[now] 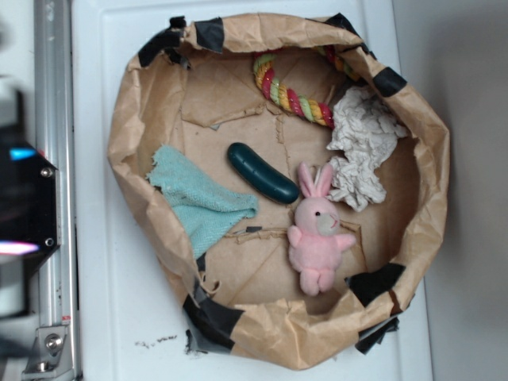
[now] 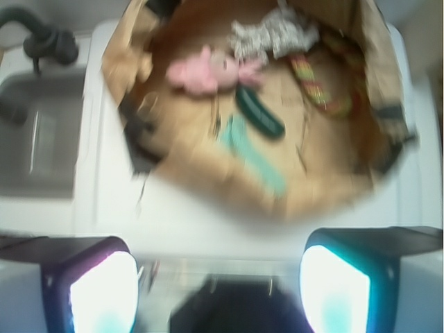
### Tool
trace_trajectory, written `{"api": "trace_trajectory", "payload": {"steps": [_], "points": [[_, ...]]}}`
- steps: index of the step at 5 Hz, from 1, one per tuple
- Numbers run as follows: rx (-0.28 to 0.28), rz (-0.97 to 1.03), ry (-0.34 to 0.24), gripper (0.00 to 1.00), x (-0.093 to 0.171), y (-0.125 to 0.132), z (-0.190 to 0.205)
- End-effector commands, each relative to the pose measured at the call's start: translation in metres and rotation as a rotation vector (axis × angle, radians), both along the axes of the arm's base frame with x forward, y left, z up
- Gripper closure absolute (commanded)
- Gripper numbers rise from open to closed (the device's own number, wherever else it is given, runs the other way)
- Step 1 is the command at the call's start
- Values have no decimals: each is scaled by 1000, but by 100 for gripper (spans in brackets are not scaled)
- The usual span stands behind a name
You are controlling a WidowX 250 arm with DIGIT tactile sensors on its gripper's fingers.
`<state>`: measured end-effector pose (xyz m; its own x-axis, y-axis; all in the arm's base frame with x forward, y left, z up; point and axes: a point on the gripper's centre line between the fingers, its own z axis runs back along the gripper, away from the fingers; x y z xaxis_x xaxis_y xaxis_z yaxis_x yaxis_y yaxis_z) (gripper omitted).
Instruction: Grab the plastic pickle.
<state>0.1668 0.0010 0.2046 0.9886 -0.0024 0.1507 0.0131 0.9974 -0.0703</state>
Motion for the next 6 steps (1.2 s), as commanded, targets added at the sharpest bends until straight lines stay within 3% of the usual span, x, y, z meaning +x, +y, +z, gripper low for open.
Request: {"api": "trace_trajectory", "payload": {"steps": [1, 2, 3, 4, 5, 6], "points": [[7, -63, 3, 0, 72, 22, -74], [78, -127, 97, 0, 92, 20, -126], [137, -194, 173, 0, 87, 8, -178], [158, -215, 197, 0, 82, 1, -217], [160, -193, 200, 100, 81, 5, -221], [134, -180, 191, 100, 81, 8, -217]]}}
